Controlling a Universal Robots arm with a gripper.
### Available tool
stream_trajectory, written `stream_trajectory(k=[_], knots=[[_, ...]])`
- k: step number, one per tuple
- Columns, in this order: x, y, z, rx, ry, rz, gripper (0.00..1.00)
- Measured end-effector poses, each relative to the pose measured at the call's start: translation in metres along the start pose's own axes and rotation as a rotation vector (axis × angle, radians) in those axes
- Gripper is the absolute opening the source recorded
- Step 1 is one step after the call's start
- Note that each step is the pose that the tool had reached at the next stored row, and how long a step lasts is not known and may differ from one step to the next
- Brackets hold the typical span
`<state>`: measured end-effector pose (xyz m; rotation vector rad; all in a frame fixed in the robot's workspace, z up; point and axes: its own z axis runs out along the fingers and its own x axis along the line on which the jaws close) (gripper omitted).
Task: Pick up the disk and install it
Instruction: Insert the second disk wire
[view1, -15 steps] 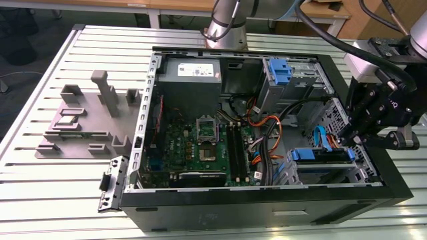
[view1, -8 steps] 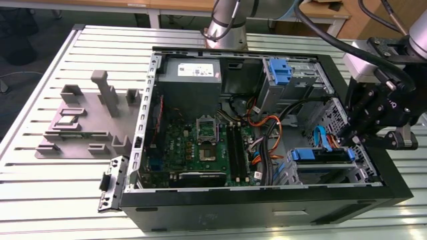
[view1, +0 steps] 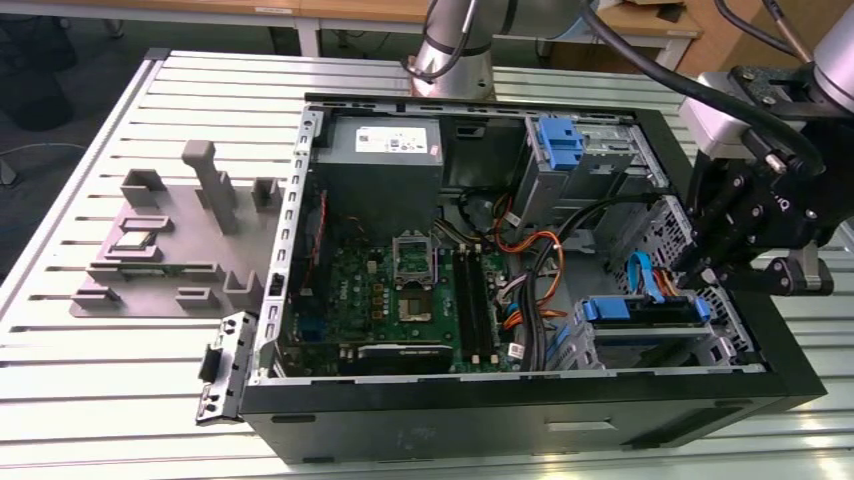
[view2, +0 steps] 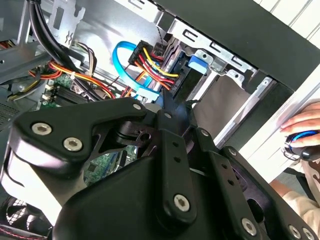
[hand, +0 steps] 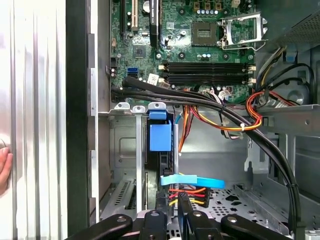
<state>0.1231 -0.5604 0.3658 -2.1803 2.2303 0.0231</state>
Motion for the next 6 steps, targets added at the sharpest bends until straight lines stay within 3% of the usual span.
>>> stream_trajectory(k=[6], knots=[[0.0000, 0.0000, -0.0002, 0.0010, 0.0003, 0.000, 0.24]])
